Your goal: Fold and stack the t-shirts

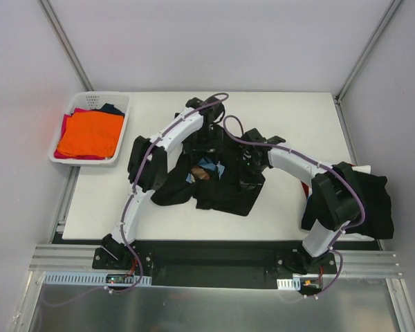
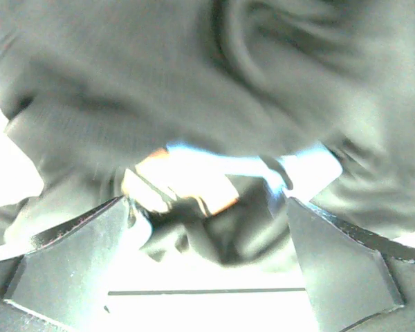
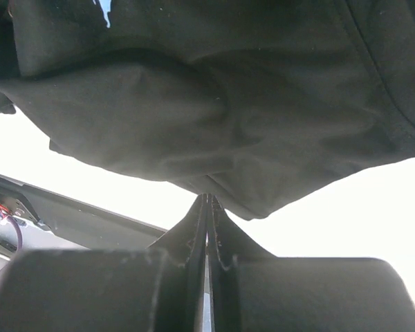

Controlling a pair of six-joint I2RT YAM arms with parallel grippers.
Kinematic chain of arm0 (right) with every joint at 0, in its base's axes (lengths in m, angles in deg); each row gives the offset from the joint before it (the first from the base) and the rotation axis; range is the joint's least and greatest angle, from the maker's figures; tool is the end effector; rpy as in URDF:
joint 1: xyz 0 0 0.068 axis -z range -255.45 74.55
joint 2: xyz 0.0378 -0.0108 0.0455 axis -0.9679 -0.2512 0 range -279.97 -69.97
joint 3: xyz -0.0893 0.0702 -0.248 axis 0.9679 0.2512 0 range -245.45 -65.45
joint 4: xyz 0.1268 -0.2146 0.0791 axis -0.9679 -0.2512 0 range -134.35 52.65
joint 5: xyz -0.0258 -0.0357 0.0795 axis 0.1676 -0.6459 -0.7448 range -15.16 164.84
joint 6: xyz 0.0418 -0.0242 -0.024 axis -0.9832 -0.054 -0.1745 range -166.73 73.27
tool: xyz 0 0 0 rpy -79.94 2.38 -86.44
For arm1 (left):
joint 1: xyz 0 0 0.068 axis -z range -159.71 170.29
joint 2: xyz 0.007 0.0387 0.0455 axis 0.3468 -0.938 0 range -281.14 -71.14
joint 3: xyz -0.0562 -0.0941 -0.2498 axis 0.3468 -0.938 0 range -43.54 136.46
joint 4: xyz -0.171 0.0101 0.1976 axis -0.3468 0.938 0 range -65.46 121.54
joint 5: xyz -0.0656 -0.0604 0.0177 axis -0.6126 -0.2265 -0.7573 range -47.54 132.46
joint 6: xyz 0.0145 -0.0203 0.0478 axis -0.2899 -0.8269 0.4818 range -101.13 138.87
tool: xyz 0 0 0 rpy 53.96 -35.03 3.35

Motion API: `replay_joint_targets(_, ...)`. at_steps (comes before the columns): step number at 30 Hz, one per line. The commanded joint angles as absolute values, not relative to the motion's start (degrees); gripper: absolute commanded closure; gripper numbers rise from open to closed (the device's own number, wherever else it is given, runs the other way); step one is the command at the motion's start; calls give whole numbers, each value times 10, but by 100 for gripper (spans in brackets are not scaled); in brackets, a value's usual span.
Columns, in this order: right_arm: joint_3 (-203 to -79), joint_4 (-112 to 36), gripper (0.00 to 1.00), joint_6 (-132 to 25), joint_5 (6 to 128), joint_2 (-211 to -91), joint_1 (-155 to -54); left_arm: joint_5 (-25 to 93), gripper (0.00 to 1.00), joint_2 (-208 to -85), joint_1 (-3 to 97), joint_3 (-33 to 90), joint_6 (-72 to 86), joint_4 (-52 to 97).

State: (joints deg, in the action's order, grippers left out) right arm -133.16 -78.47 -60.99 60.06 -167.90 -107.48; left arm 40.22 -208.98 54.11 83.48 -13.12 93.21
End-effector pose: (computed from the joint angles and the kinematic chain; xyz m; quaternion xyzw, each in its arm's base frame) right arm 0.2774 0.1843 0.2007 -0.1718 0.9636 0.1799 0.0978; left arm 0.4043 -0.2726 0.1959 0.0177 0.9954 -0.0661 0.0663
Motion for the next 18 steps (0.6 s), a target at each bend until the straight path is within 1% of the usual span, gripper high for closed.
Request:
replay_joint_targets(1,-1329,-785,99,-622,603,-1656,-1079,421,1,-1956,552,806,-159,935)
replay_joint_targets(3,-1331,-785,99,-622,603,-1656,-1081,425,1,-1930,558,761,-170,931)
replay_joint_targets(4,-1332,-785,99,-622,603,-1656,-1083,439,1,-1902,567,704,-172,915)
replay_joint_targets(6,-1332,-784,99,-625,603,-1654,-1086,449,9,-1874,574,637,-178,888)
replay_joint_targets(7,-1330,-784,99,-625,603,-1652,-1088,450,13,-1852,576,570,-183,874)
replay_joint_targets(8,-1329,-785,99,-625,603,-1650,-1090,453,16,-1844,576,540,-194,848)
replay_joint_targets(10,-1322,-786,99,-627,608,-1638,-1098,475,14,-1828,572,465,-205,833)
replay_joint_targets(11,-1318,-789,99,-627,611,-1633,-1100,482,10,-1822,562,442,-216,822)
replay_joint_targets(13,-1310,-794,99,-624,618,-1618,-1103,495,7,-1810,549,388,-221,809)
replay_joint_targets(14,-1300,-797,99,-624,620,-1611,-1103,500,5,-1805,538,373,-222,804)
replay_joint_targets(18,-1275,-809,99,-615,634,-1583,-1103,528,5,-1799,518,349,-208,787)
